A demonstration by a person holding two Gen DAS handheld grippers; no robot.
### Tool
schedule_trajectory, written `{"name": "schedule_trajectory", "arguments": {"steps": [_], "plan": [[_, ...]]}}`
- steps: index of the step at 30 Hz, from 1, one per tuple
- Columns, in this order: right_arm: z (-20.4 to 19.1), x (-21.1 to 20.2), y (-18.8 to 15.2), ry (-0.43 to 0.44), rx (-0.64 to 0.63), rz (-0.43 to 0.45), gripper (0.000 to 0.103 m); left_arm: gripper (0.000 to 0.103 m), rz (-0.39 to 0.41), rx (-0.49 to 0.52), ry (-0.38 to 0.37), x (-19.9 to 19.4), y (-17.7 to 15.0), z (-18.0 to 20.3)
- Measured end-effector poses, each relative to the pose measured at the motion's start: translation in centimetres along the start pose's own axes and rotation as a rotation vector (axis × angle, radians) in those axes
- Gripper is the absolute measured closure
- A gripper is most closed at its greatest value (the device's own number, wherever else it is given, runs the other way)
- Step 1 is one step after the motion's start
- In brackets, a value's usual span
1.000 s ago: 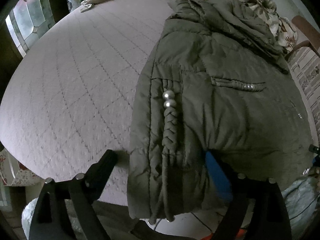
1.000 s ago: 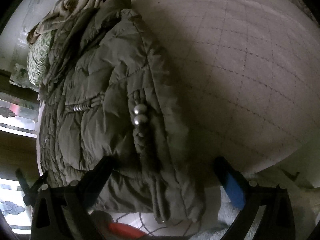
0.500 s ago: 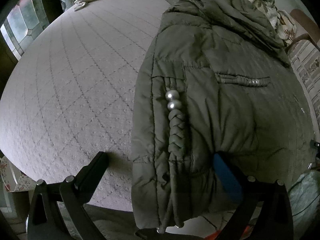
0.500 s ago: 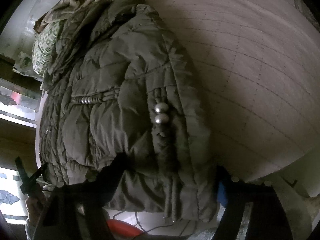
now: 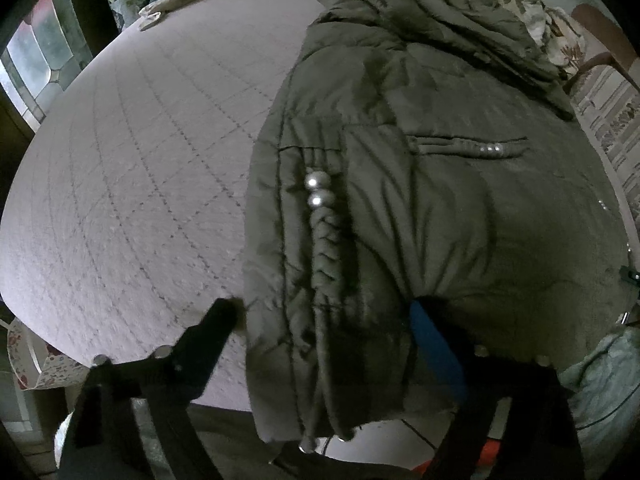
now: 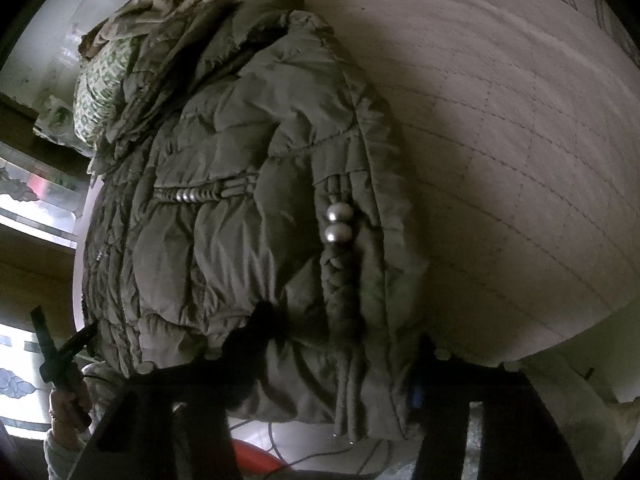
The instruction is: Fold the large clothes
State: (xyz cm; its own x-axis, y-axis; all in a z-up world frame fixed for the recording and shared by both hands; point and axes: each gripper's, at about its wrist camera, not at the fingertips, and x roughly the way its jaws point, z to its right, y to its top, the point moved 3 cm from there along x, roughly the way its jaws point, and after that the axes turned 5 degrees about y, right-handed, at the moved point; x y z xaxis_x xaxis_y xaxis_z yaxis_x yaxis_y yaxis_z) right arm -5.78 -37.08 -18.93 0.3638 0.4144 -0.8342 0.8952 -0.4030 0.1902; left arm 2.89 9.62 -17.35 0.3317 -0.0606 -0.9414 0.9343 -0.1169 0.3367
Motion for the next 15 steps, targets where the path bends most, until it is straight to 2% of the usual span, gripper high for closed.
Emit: {"name": "schedule_trajectory", "arguments": {"steps": [2, 6, 8, 9, 11, 15], "plan": [[-0.2, 0.0, 0.0, -0.002, -0.007, 0.001, 0.050, 0.032, 0.005, 0.009, -0.011, -0.3, -0.2, 0.7], [-0.6, 0.0, 0.1, -0.003, -0.014, 0.003, 0.052, 0.043, 0.010, 0.021, -0.015, -0.6, -0.3, 1.9], [-0.6, -0.1, 0.1, -0.002, -0.016, 0.006, 0.056, 0.058, 0.016, 0.023, -0.029, -0.9, -0.3, 2.5], [-0.6, -0.1, 0.1, -0.002, -0.016, 0.010, 0.058, 0.063, 0.020, 0.029, -0.030, -1.1, -0.3, 2.8], [-0.5, -0.4, 0.0, -0.001, -0.012, 0.023, 0.066, 0.075, 0.028, 0.031, -0.039, -1.6, -0.1, 3.3], [-0.6, -0.9, 0.0, -0.001, -0.025, 0.032, 0.071, 0.081, 0.040, 0.022, -0.042, -2.7, 0.3, 4.4]]}}
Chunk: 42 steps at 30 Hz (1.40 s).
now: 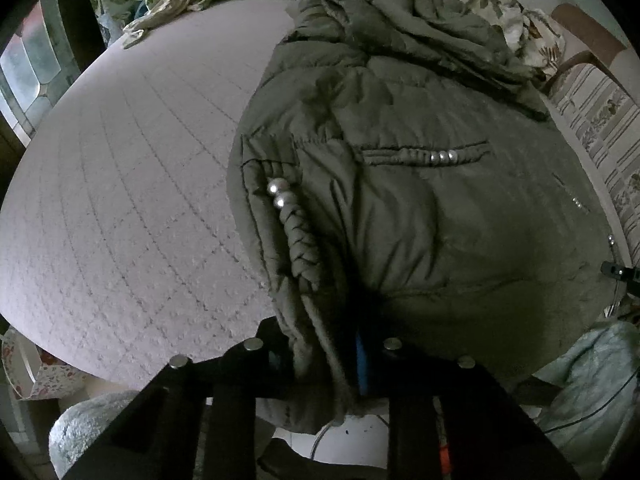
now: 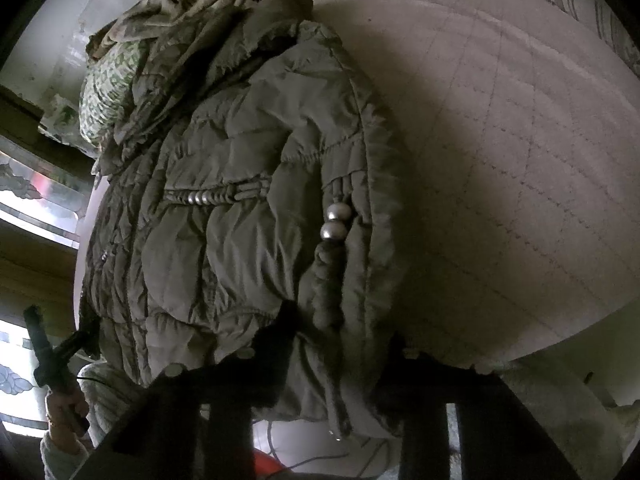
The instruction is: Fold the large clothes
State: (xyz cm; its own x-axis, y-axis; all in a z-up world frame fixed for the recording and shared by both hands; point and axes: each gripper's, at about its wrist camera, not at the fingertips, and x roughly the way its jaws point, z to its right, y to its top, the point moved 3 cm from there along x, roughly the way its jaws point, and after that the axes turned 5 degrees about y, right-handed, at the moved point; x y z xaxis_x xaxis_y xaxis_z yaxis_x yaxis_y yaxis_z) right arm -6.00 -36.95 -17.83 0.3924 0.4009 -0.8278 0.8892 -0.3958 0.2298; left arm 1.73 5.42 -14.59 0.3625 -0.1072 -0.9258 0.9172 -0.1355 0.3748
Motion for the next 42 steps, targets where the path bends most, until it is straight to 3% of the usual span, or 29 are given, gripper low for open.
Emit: {"name": "schedule_trajectory", "arguments": {"steps": [8, 18, 42], "plan": [[-0.7, -1.8, 0.2, 0.032, -0.025, 0.045, 0.081, 0.089, 0.058, 0.040, 0.023, -3.0, 0.4, 0.6], [-3.0, -4.8, 1.2, 0.097, -0.067, 0.124, 0.084, 0.089, 0.125, 0.048, -0.007, -6.6, 1.7, -0.6], [-6.7, -8.6, 9.0, 0.165, -0.096, 0.244, 0.085, 0.089, 0.300, 0.042, 0.008, -10.5, 10.6, 0.1]]}}
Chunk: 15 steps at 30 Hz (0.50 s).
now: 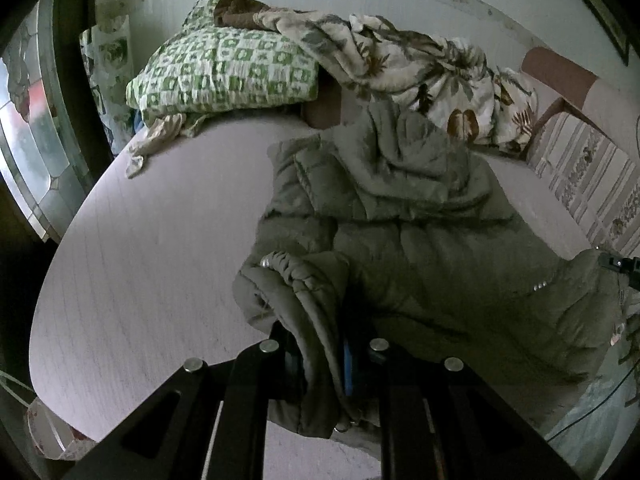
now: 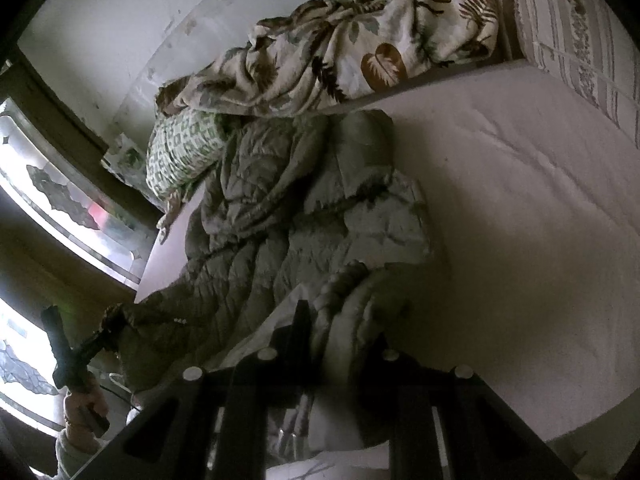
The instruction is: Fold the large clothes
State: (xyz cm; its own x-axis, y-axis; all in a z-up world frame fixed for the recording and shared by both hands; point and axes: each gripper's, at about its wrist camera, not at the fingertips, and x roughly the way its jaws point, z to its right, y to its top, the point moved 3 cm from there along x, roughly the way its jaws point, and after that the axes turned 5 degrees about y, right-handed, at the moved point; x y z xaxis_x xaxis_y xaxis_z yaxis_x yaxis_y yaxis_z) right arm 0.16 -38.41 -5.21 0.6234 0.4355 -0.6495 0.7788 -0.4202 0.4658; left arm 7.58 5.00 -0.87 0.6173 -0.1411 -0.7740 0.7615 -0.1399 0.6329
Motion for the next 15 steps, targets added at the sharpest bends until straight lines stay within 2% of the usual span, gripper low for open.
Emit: {"name": "schedule_trajectory", "arguments": {"steps": [15], "plan": [[-1.7, 1.0, 6.0, 0.004, -0.030, 0.050, 0.085, 0.089, 0.050, -0.023, 0.012, 0.9, 5.2, -0.2]]}}
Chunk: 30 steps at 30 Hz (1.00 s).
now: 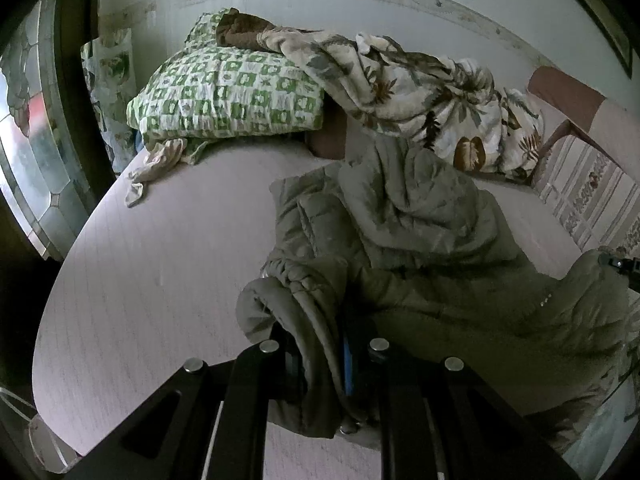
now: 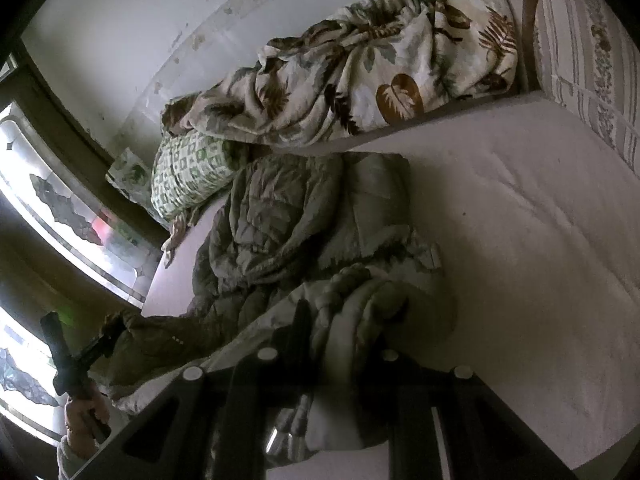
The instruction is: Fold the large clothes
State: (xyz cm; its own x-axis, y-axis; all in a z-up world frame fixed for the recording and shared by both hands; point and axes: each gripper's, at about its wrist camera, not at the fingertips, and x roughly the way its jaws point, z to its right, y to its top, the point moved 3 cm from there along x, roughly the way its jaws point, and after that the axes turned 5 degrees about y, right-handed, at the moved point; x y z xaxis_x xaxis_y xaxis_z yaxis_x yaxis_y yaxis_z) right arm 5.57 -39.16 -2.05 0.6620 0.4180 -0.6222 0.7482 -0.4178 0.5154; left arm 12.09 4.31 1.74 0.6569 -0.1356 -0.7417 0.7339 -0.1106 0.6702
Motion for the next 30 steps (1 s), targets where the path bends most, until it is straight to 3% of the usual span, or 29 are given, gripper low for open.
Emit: {"name": "schedule_trajectory", "arguments": {"steps": [24, 30], "plan": [[-1.8, 4.6, 10.1, -0.074, -0.069, 0.072, 0.085, 0.089, 0.057, -0.015, 0.053, 5.4, 9.0, -0.1], [-2.0, 6.9, 12.3, -0.142, -0.118, 0.077, 0.086, 0.089, 0.070, -0.007, 0.078, 7.9, 11.5, -0.1]]}}
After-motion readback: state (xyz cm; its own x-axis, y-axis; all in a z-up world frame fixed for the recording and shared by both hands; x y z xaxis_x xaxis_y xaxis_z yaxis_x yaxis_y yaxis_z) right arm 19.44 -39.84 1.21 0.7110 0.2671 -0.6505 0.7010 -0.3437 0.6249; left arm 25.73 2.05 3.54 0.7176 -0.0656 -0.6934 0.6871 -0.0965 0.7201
